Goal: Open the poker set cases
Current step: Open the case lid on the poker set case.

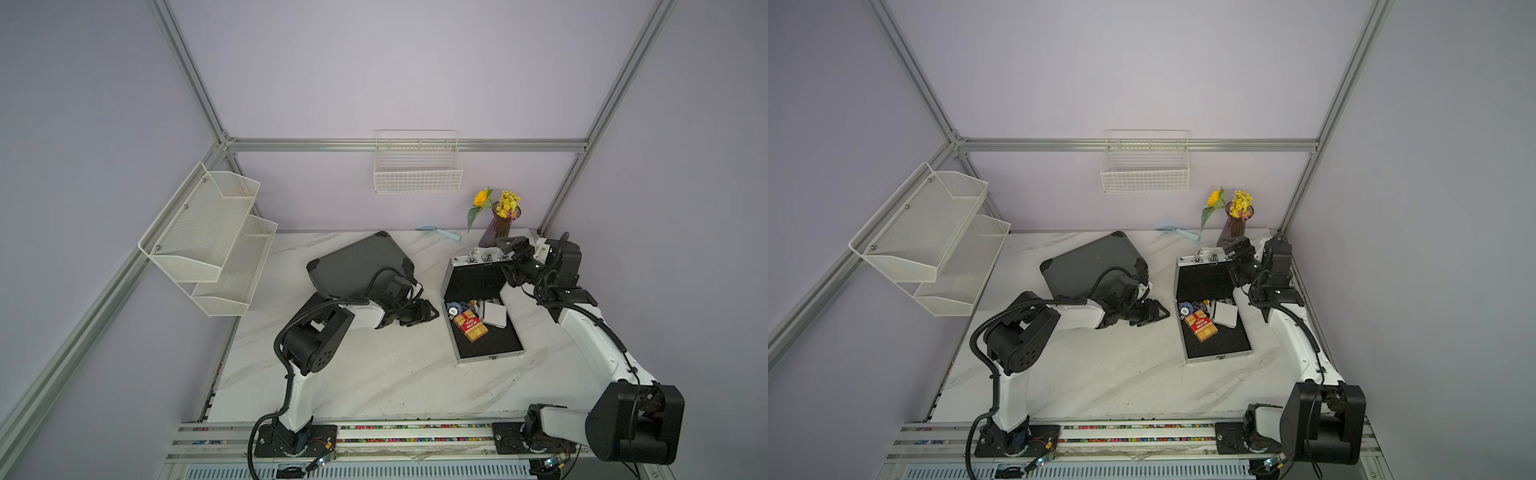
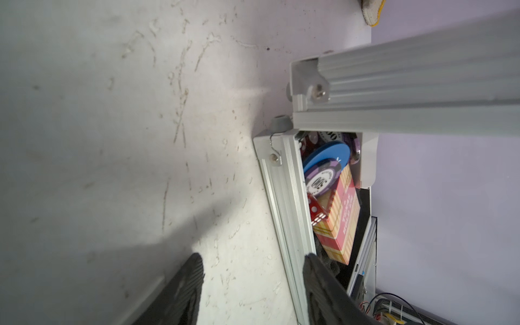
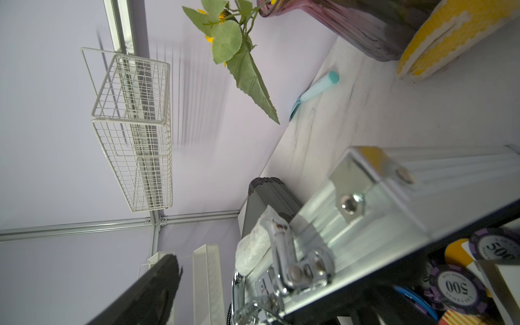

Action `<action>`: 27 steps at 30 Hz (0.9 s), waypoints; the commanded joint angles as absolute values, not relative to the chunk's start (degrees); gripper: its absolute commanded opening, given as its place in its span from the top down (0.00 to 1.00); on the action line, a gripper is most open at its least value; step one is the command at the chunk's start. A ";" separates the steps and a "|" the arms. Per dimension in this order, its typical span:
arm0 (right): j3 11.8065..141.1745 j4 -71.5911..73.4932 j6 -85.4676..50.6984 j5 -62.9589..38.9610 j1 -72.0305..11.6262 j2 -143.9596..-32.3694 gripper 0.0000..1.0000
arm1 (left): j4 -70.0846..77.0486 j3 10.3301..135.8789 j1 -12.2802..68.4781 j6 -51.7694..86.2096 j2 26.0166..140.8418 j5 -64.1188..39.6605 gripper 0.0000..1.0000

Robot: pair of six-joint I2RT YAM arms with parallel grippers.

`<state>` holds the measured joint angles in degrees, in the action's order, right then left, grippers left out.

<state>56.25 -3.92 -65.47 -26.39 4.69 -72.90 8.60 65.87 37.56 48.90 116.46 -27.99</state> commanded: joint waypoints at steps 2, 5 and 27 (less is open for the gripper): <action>56.46 -5.68 -64.85 -24.91 4.39 -70.52 0.07 | 9.23 67.68 37.83 49.30 118.87 -28.65 0.44; 55.65 -6.67 -64.47 -24.20 4.39 -68.67 0.06 | 9.49 67.59 37.95 49.39 119.06 -28.65 0.46; 55.28 -11.77 -62.14 -23.38 4.39 -61.93 0.06 | 12.03 67.68 39.83 52.11 121.29 -29.08 0.53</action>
<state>55.07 -11.03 -62.61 -23.79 4.69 -63.88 12.93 66.26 39.46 51.27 118.80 -28.95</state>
